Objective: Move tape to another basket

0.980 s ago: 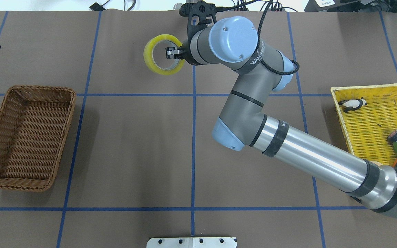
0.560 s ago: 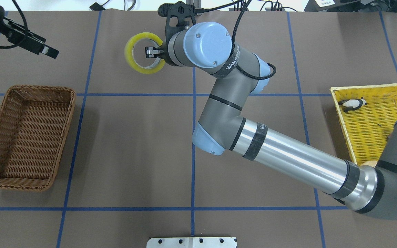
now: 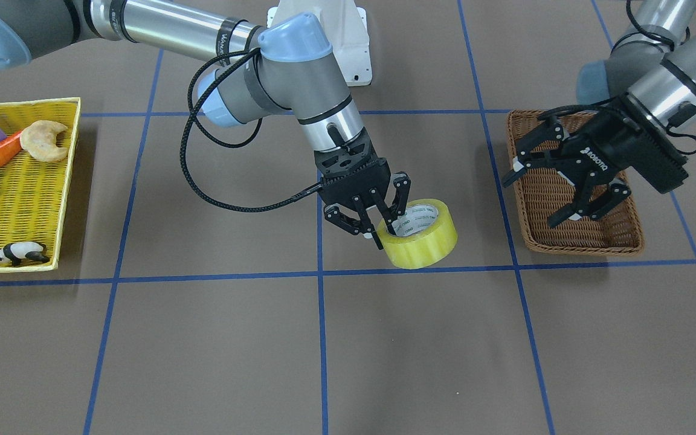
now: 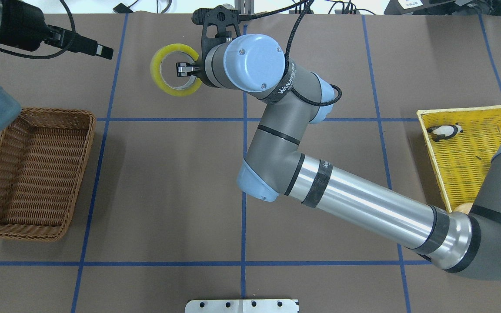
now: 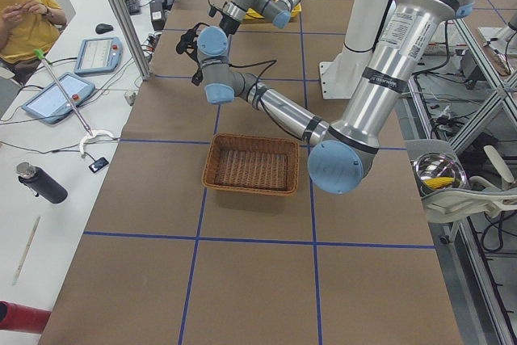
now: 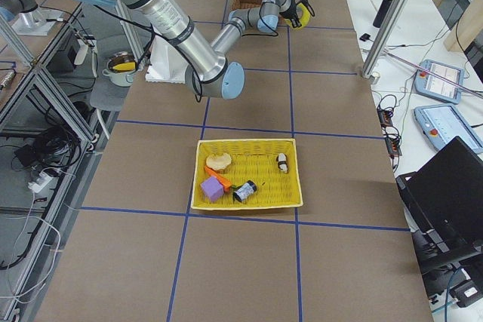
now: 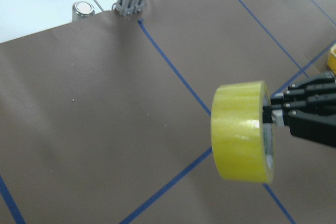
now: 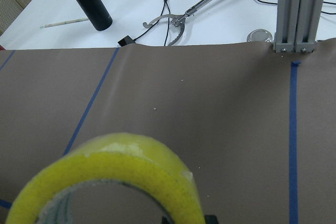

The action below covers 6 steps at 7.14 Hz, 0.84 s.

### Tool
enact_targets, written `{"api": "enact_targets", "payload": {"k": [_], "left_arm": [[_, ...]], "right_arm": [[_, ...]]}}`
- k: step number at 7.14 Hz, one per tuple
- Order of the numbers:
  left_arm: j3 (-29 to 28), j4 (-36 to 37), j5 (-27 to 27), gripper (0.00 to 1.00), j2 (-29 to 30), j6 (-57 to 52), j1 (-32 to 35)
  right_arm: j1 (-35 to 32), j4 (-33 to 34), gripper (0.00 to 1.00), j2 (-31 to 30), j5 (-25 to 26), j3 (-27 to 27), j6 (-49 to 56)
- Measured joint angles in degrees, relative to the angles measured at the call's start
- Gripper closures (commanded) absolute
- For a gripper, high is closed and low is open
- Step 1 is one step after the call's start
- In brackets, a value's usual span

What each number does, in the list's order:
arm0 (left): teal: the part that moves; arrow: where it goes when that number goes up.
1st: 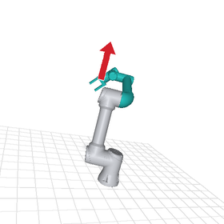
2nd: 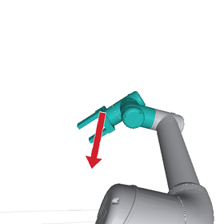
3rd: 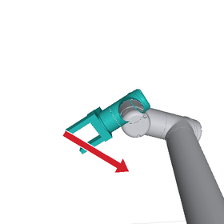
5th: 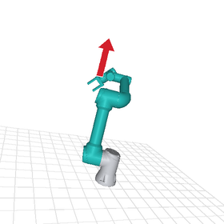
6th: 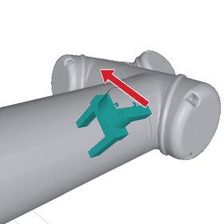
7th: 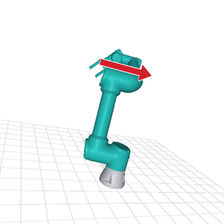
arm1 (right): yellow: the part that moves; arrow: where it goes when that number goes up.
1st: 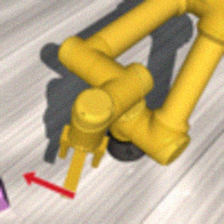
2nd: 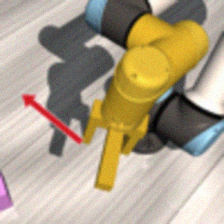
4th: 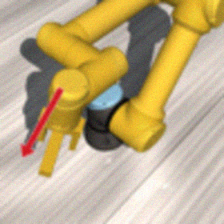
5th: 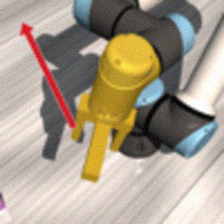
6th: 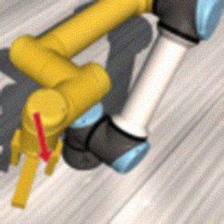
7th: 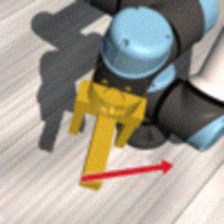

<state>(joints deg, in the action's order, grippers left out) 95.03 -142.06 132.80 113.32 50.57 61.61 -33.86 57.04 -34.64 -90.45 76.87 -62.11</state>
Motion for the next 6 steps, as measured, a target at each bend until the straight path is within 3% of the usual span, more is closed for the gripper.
{"api": "enact_targets", "payload": {"k": [2,6], "left_arm": [[0.0,-5.8,-3.1,0.02,0.0,6.0,-2.7],[-1.1,-11.7,-3.2,0.02,0.5,5.9,-7.5]], "right_arm": [[0.1,-0.1,1.00,0.0,0.0,0.2,0.0],[1.8,-4.9,1.00,-0.2,0.1,1.3,0.1]]}}
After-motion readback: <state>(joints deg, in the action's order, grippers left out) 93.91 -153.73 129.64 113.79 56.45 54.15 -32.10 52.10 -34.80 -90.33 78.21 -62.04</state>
